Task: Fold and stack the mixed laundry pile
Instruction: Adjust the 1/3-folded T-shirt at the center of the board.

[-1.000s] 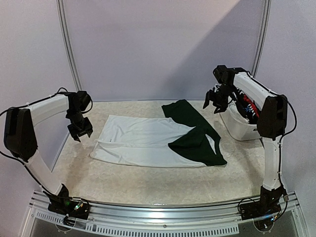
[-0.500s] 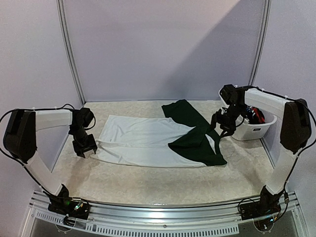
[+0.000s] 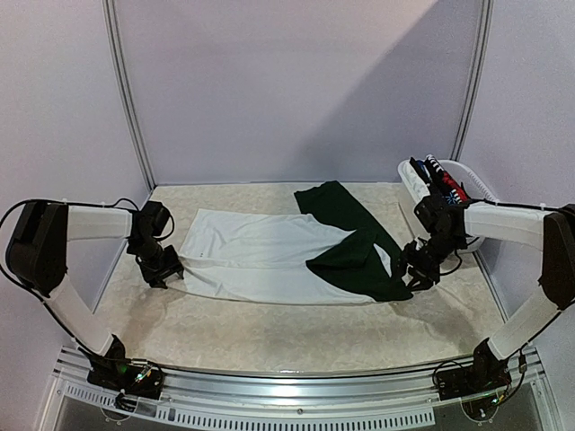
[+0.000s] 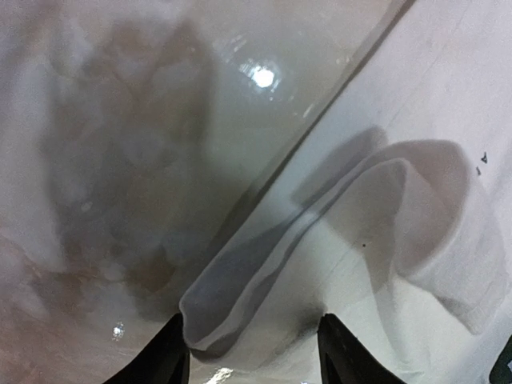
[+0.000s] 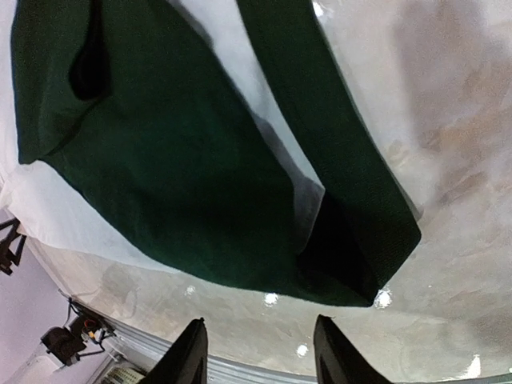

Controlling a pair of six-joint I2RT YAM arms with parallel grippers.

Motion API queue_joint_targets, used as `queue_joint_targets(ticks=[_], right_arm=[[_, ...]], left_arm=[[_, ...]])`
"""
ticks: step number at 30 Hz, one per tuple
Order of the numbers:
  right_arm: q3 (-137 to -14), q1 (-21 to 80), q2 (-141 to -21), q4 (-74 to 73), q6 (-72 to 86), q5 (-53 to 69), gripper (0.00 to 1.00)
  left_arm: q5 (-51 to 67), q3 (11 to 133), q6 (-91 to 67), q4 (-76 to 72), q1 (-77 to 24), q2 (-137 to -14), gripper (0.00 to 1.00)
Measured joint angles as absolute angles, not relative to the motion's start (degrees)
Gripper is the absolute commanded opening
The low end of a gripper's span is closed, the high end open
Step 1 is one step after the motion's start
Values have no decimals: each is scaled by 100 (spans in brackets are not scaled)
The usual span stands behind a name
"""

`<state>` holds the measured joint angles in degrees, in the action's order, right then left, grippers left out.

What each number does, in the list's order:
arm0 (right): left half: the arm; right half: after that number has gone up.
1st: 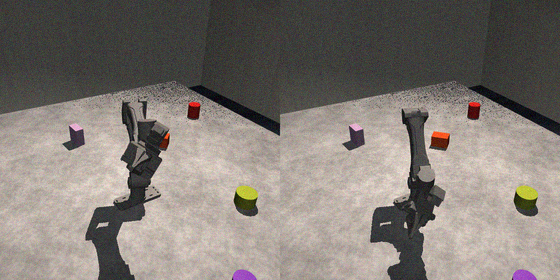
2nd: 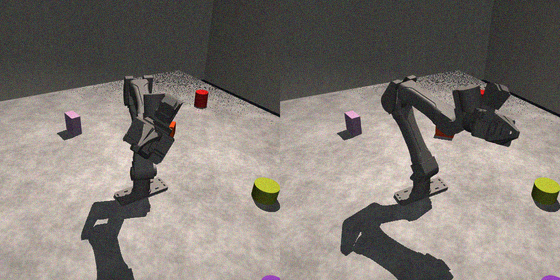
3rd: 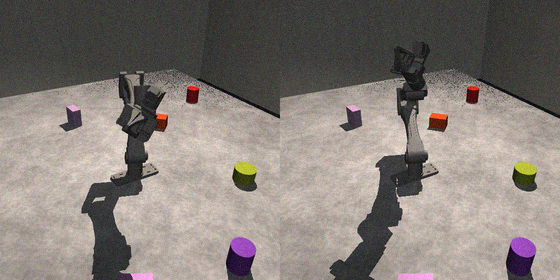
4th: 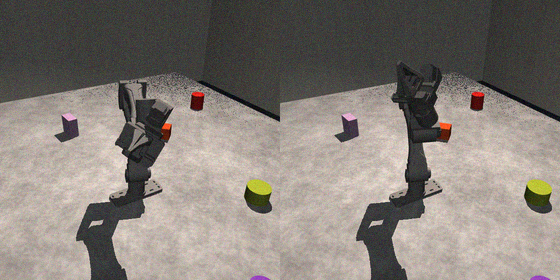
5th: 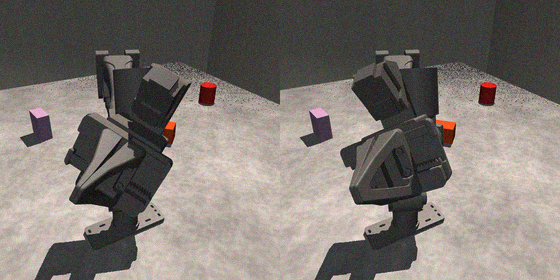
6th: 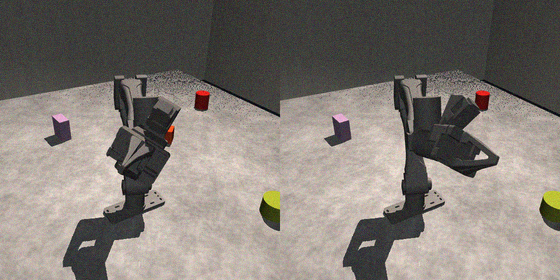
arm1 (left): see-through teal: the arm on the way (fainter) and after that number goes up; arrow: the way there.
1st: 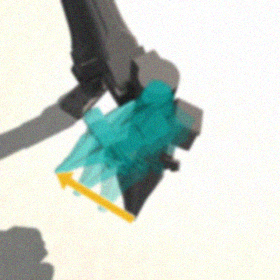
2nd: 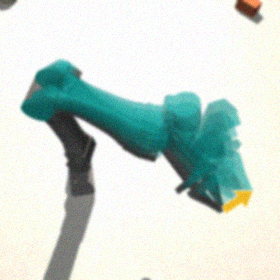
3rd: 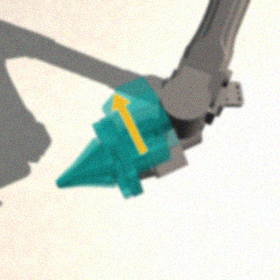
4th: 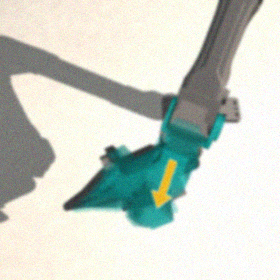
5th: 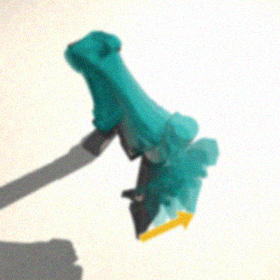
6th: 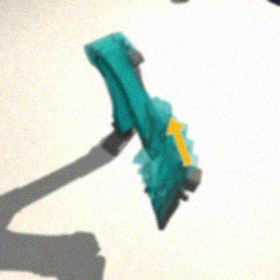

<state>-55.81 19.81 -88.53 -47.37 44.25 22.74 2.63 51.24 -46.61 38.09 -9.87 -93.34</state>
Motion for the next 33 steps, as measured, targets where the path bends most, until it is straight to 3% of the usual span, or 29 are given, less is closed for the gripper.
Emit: queue_joint_targets(ticks=[4, 11, 14, 33], right_arm=[[-5081, 1981, -8737, -4383, 4493, 2567, 35], [-4932, 1981, -8753, -4082, 4375, 2735, 52], [-4897, 1981, -8805, -4005, 4372, 2674, 54], [-4630, 1752, -9120, -3522, 4515, 2270, 41]], left_arm=[[386, 5092, -4711, 3664, -904, -9356, 52], [416, 5061, -4720, 3573, -893, -9393, 52], [416, 5059, -4720, 3559, -893, -9393, 52], [604, 4772, -4958, 3203, -770, -9170, 54]])
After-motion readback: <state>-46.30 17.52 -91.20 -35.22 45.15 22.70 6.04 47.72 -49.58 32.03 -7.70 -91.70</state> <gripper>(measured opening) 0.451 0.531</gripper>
